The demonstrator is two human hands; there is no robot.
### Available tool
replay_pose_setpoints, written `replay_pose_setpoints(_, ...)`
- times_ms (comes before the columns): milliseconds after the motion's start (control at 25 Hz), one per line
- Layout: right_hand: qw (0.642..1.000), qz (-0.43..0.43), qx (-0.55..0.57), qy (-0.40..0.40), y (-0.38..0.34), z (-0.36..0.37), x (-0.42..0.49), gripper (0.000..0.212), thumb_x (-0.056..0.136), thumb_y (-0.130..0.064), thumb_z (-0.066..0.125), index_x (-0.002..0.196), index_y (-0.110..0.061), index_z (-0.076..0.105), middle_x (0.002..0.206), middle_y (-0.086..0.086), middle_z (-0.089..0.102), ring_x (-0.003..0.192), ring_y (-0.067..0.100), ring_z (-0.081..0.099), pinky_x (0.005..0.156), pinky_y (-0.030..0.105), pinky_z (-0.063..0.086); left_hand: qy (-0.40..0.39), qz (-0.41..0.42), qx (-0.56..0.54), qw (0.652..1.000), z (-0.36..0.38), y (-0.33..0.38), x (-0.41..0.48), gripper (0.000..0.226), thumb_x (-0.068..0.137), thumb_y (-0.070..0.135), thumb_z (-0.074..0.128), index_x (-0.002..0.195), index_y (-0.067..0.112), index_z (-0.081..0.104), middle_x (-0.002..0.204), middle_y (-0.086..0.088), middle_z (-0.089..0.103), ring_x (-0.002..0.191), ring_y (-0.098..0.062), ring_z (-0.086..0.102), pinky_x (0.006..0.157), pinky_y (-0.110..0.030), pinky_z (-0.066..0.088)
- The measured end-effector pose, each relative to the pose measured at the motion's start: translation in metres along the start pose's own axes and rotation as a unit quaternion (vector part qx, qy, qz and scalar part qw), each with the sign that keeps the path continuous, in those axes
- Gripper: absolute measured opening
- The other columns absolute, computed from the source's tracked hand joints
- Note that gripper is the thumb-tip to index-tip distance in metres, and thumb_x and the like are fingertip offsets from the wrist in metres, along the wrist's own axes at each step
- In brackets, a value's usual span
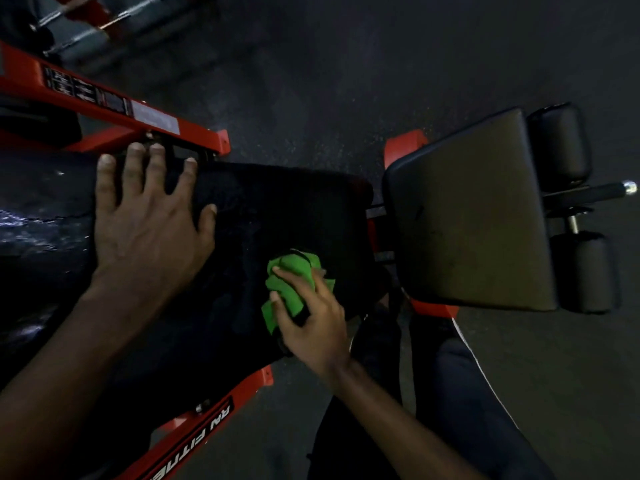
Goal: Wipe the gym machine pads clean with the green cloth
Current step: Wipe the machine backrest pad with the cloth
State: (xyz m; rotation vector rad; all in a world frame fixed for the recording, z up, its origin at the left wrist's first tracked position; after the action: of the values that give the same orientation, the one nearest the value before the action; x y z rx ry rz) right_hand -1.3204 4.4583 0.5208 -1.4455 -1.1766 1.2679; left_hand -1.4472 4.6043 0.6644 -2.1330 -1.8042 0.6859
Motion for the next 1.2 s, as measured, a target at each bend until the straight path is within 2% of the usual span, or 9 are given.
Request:
replay_pose_setpoints(80, 1.000, -0.008, 0.005, 0.030, -0.010, 0.007, 0.025, 0.030, 0.098, -0.033, 0.063, 0.126, -0.024, 0.069, 0.137, 0.001, 0.060, 0.130, 0.014, 0.056, 0.103, 0.034, 0.051, -0.001, -0.003, -0.003, 1.000, -0.013, -0.013, -0.019, 0.068, 0.095, 0.047, 0.036, 0.150, 0.007, 0.040, 0.156, -0.028, 0.031, 0.147, -0.043, 0.022, 0.119, -0.055, 0.008)
replay_pose_setpoints(160, 0.997, -0.013, -0.010, 0.077, -0.023, 0.011, 0.081, 0.028, 0.098, -0.032, 0.062, 0.123, -0.022, 0.070, 0.144, 0.004, 0.056, 0.137, 0.015, 0.049, 0.109, 0.025, 0.045, -0.002, 0.000, 0.000, 1.000, -0.021, -0.020, -0.035, 0.071, 0.093, 0.047, 0.036, 0.151, 0.006, 0.039, 0.158, -0.027, 0.029, 0.148, -0.042, 0.022, 0.119, -0.055, 0.011)
replay_pose_setpoints(320, 0.995, 0.033, -0.030, 0.085, -0.042, 0.020, 0.164, 0.025, 0.099, -0.041, 0.057, 0.117, -0.029, 0.070, 0.135, 0.000, 0.060, 0.131, 0.018, 0.051, 0.101, 0.036, 0.049, 0.000, 0.008, 0.027, 1.000, -0.019, -0.022, -0.044, 0.070, 0.094, 0.043, 0.033, 0.154, 0.006, 0.032, 0.161, -0.024, 0.021, 0.151, -0.039, 0.016, 0.122, -0.052, 0.006)
replay_pose_setpoints(520, 0.998, 0.002, -0.042, 0.055, -0.044, 0.012, 0.103, 0.031, 0.098, -0.041, 0.060, 0.125, -0.026, 0.067, 0.135, -0.003, 0.061, 0.131, 0.015, 0.054, 0.099, 0.015, 0.040, 0.001, 0.008, 0.043, 0.999, -0.013, -0.020, -0.045, 0.066, 0.100, 0.038, 0.033, 0.157, 0.006, 0.024, 0.163, -0.024, 0.014, 0.152, -0.038, 0.008, 0.123, -0.051, 0.001)
replay_pose_setpoints(680, 0.998, -0.049, -0.042, -0.023, -0.044, 0.015, 0.034, 0.037, 0.100, -0.039, 0.059, 0.134, -0.026, 0.063, 0.138, 0.000, 0.058, 0.132, 0.014, 0.053, 0.106, 0.030, 0.049, 0.001, 0.002, 0.021, 1.000, -0.015, -0.020, -0.044, 0.069, 0.098, 0.040, 0.042, 0.156, 0.006, 0.025, 0.163, -0.024, 0.014, 0.152, -0.038, 0.008, 0.122, -0.050, 0.000)
replay_pose_setpoints(760, 0.997, -0.071, -0.038, -0.020, -0.048, 0.019, 0.046, 0.035, 0.101, -0.036, 0.058, 0.132, -0.023, 0.064, 0.140, 0.002, 0.058, 0.135, 0.015, 0.052, 0.106, 0.037, 0.049, -0.005, -0.004, -0.007, 1.000, -0.021, -0.022, -0.044, 0.067, 0.098, 0.039, 0.044, 0.155, 0.007, 0.030, 0.163, -0.023, 0.017, 0.152, -0.036, 0.011, 0.123, -0.049, 0.003)
replay_pose_setpoints(1000, 0.998, -0.026, -0.047, 0.041, -0.079, 0.030, 0.141, 0.031, 0.100, -0.044, 0.054, 0.124, -0.030, 0.067, 0.134, -0.004, 0.061, 0.125, 0.012, 0.056, 0.100, 0.034, 0.050, 0.002, -0.031, 0.020, 0.999, -0.051, -0.053, -0.072, 0.065, 0.099, 0.044, 0.039, 0.154, 0.010, 0.033, 0.162, -0.021, 0.021, 0.152, -0.036, 0.014, 0.123, -0.051, 0.006)
replay_pose_setpoints(1120, 0.998, -0.014, -0.063, 0.017, -0.072, 0.026, 0.101, 0.038, 0.099, -0.049, 0.053, 0.133, -0.035, 0.060, 0.142, -0.005, 0.055, 0.132, 0.016, 0.052, 0.099, 0.027, 0.047, -0.012, -0.024, 0.053, 0.998, -0.047, -0.057, -0.079, 0.067, 0.100, 0.045, 0.032, 0.158, 0.011, 0.023, 0.165, -0.018, 0.013, 0.153, -0.034, 0.007, 0.124, -0.050, 0.004)
replay_pose_setpoints(1200, 0.997, -0.029, -0.066, -0.013, -0.060, 0.019, 0.056, 0.041, 0.099, -0.050, 0.052, 0.137, -0.034, 0.057, 0.146, -0.003, 0.052, 0.137, 0.018, 0.049, 0.103, 0.031, 0.048, -0.017, -0.025, 0.061, 0.998, -0.043, -0.056, -0.079, 0.068, 0.100, 0.045, 0.027, 0.158, 0.011, 0.017, 0.166, -0.018, 0.008, 0.154, -0.034, 0.003, 0.124, -0.050, 0.002)
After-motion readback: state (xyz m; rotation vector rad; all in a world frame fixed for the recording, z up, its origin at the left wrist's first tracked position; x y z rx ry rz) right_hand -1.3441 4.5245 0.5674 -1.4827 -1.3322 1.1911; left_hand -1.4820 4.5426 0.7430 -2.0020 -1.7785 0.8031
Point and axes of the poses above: each hand's wrist, its own x-axis towards the middle knuckle, its own z-axis out of the palm, y = z × x, the point moved 6 cm from there along x, towards the middle knuckle
